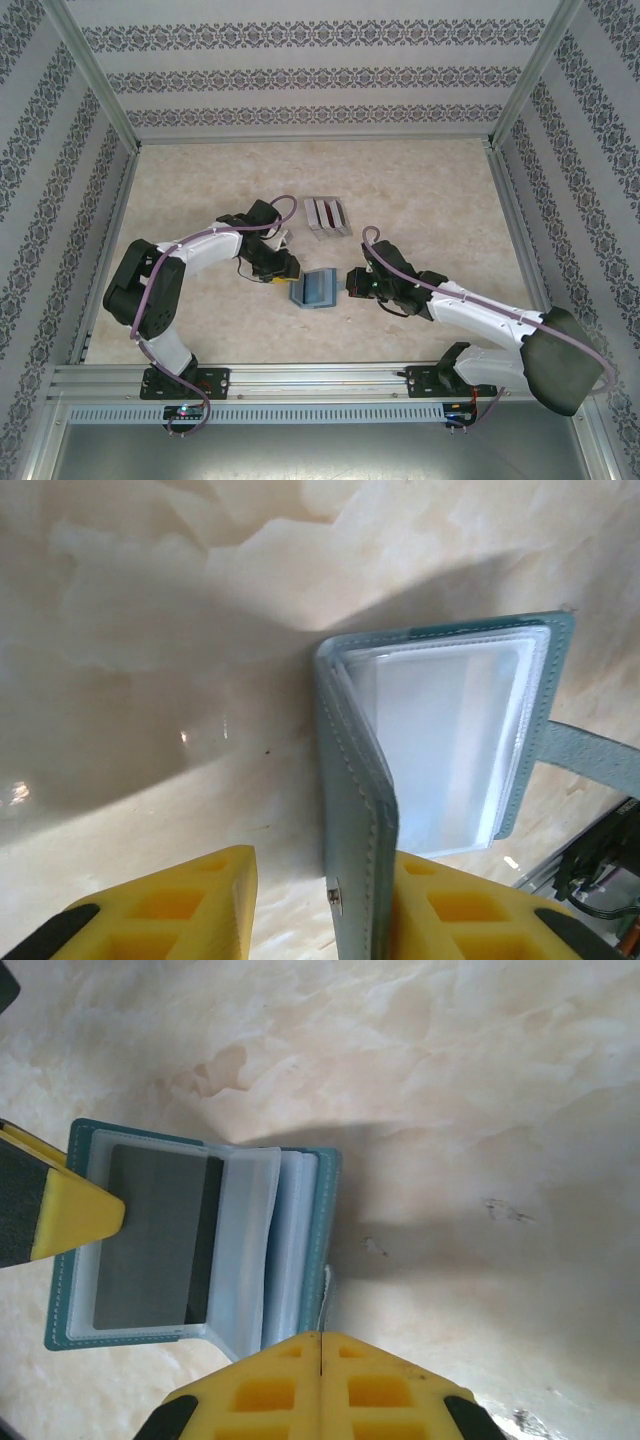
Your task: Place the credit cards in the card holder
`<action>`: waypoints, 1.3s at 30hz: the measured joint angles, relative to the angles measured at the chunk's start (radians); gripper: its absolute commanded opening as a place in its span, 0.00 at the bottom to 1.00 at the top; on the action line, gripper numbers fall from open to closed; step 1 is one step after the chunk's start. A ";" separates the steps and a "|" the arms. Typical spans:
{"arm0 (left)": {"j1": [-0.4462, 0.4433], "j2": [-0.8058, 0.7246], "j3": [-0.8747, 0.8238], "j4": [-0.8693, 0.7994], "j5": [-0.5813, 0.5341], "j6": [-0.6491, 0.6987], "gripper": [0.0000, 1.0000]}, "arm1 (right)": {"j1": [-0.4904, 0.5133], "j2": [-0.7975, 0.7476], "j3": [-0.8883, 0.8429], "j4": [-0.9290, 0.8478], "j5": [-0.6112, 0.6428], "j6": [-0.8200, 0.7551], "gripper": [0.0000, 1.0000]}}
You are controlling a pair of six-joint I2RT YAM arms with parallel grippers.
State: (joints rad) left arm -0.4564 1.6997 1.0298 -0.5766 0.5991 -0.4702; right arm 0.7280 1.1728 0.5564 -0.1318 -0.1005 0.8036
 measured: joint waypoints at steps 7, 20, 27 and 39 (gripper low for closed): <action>0.000 0.000 0.000 -0.013 -0.025 0.002 0.43 | 0.000 -0.036 -0.005 -0.037 0.022 -0.012 0.00; 0.013 -0.039 -0.040 0.072 0.072 -0.016 0.85 | 0.001 -0.114 0.006 -0.074 0.021 -0.025 0.00; 0.006 -0.023 -0.057 0.155 0.160 -0.035 0.92 | 0.043 -0.061 0.037 -0.076 0.013 -0.027 0.00; -0.027 0.036 -0.026 0.124 0.096 -0.030 0.82 | 0.047 -0.061 0.072 -0.066 0.008 -0.048 0.00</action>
State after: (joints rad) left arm -0.4835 1.7359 1.0039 -0.4522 0.6949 -0.5003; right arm 0.7753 1.1114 0.6285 -0.1982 -0.0929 0.7559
